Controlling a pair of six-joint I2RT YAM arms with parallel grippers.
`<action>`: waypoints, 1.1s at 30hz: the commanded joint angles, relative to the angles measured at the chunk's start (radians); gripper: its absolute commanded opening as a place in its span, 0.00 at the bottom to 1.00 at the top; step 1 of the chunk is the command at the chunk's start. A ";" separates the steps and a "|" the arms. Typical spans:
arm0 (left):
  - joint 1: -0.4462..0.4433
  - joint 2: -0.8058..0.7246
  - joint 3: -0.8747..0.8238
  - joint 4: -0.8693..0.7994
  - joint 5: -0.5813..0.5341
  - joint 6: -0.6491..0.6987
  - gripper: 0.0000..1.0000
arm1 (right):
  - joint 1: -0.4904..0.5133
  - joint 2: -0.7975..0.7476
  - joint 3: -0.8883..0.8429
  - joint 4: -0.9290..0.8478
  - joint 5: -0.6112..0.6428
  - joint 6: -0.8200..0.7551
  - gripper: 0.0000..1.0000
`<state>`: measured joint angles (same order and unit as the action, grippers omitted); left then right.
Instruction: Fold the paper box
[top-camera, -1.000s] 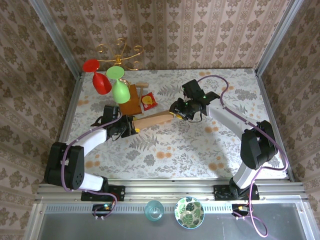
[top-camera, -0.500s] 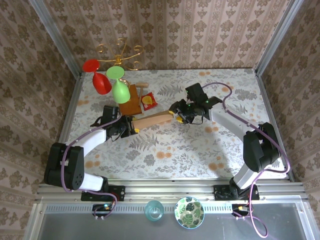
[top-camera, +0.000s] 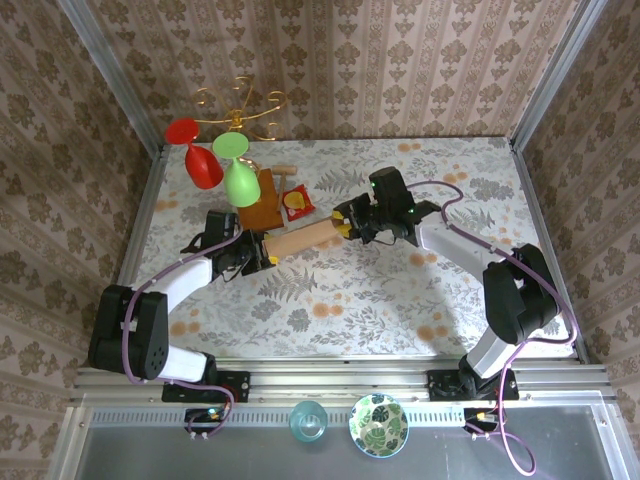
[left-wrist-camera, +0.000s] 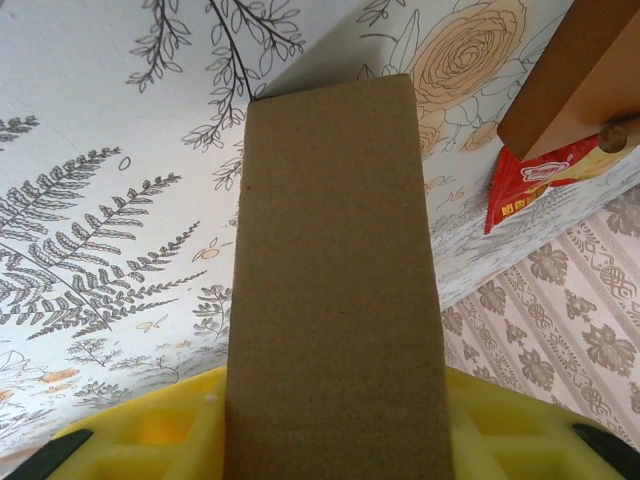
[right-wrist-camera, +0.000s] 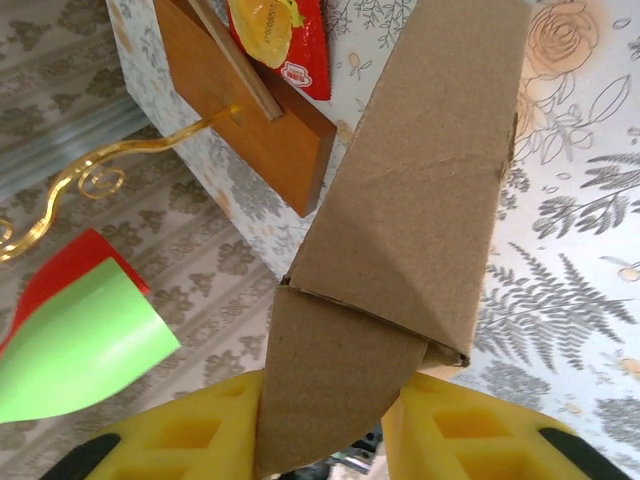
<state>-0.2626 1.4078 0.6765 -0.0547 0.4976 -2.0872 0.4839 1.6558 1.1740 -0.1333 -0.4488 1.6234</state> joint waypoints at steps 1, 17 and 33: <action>-0.007 0.059 -0.041 -0.154 -0.051 -0.184 0.00 | 0.028 0.028 -0.019 0.088 -0.010 0.088 0.32; -0.006 0.065 -0.047 -0.126 -0.042 -0.192 0.00 | 0.047 0.117 0.019 0.010 0.128 0.006 0.18; -0.003 0.044 -0.058 -0.099 -0.031 -0.180 0.00 | 0.037 0.027 0.051 -0.005 0.181 -0.198 0.49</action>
<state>-0.2546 1.4197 0.6716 0.0048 0.4637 -2.1128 0.5201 1.7302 1.2358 -0.0650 -0.3202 1.5478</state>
